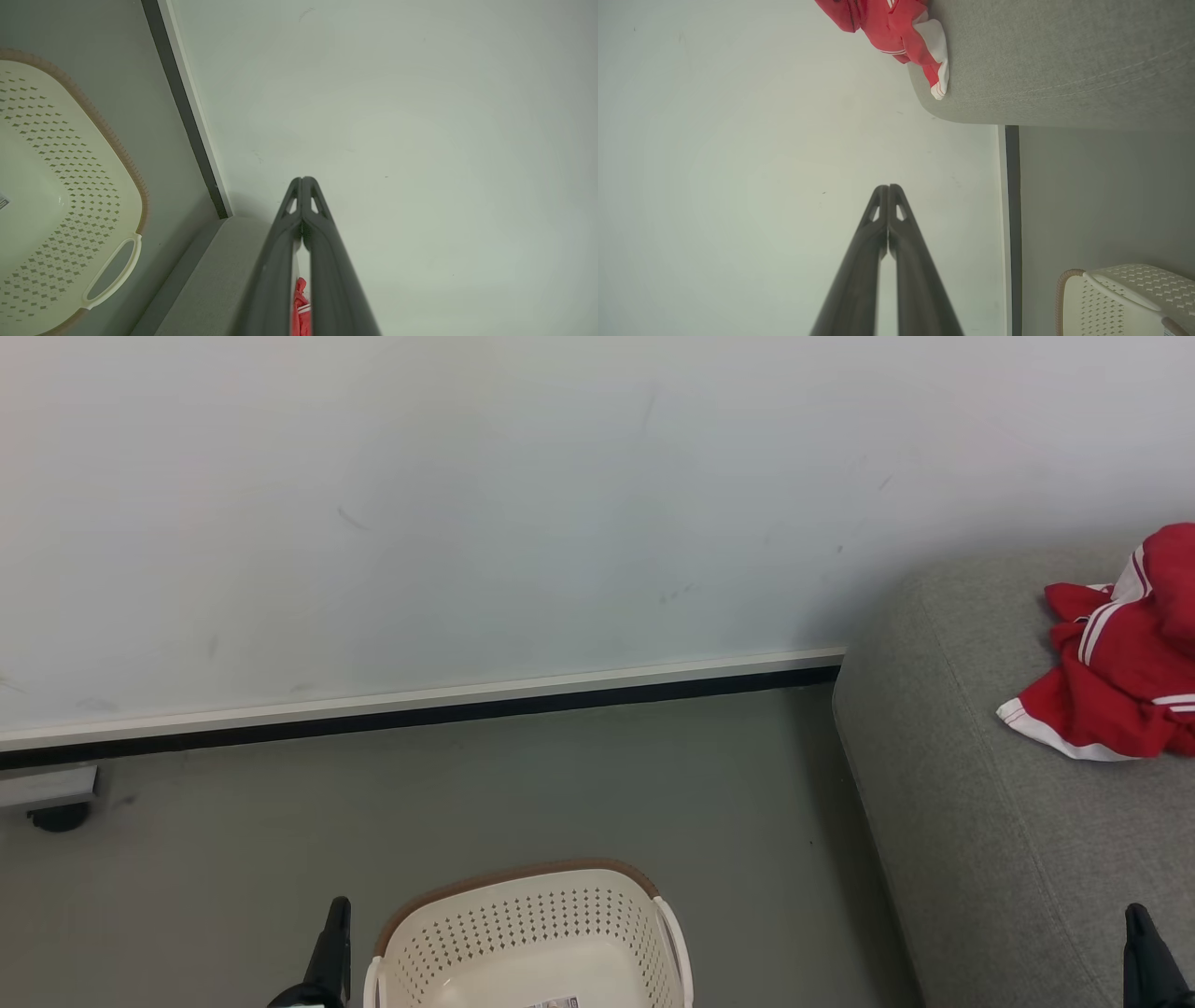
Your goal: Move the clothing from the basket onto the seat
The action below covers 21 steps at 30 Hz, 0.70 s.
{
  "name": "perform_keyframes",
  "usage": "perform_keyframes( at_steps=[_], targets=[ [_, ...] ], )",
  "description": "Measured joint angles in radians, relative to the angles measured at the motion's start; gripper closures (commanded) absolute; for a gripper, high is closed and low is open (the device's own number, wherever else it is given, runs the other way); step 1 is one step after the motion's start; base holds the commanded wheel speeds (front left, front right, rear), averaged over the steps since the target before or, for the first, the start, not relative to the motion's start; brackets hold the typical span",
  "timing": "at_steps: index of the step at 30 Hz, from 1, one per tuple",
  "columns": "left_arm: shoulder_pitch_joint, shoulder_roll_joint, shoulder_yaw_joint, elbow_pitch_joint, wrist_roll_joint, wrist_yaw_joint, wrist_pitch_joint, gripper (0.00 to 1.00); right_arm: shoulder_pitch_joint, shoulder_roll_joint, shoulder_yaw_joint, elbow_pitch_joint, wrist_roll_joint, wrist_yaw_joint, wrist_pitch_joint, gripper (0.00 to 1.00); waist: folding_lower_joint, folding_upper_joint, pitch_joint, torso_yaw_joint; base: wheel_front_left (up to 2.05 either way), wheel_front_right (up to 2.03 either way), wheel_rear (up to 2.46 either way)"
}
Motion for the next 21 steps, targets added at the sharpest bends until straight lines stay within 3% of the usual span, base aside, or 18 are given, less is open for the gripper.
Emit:
perform_keyframes(
  at_steps=[21],
  targets=[
    [0.0, 0.0, 0.0, 0.0, -0.001, 0.0, 0.0, 1.0, -0.001, 0.005, -0.006, 0.001, -0.004, 0.0, 0.002, 1.0, 0.0, 0.0, 0.0, 0.0, 0.0, 0.0, 0.0]
  ],
)
